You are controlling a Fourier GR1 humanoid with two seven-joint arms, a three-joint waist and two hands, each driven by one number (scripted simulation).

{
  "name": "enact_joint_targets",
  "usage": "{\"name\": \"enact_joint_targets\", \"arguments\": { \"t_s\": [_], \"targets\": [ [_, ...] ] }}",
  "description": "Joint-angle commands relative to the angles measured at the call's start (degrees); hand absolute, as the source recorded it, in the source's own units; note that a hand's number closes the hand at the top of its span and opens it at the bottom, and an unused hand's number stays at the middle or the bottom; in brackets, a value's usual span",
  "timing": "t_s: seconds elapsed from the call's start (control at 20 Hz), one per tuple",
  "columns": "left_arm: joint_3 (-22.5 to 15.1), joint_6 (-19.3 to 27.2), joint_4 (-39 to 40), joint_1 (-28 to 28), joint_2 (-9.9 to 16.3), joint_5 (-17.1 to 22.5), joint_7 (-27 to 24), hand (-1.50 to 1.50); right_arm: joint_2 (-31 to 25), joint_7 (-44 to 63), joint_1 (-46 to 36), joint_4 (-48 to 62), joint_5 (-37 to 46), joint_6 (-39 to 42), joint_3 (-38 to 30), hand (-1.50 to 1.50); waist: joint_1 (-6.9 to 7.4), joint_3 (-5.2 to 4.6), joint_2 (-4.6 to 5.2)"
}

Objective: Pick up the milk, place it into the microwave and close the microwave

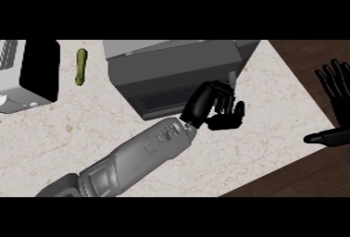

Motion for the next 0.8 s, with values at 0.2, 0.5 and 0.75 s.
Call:
{"name": "enact_joint_targets", "arguments": {
  "t_s": [0.2, 0.5, 0.75],
  "targets": [
    [2.57, 0.55, 4.93, -6.66, -0.04, 2.94, -0.20, 1.50, -0.72, 0.18, -3.13, -2.10, -3.11, 5.84, 0.70, -1.50, -1.96, 0.17, 1.22],
    [3.05, 1.37, 6.46, -8.77, -0.02, 4.79, -0.26, 1.50, -0.64, 2.95, -5.02, -4.46, -5.35, 9.42, 2.87, -1.50, -3.07, 0.32, 1.69],
    [2.93, 2.59, 6.40, -9.39, -0.01, 5.69, -1.15, 1.50, -1.67, 5.69, -5.66, -5.91, -6.23, 11.34, 4.45, -1.50, -3.50, 0.33, 1.70]
  ]
}}
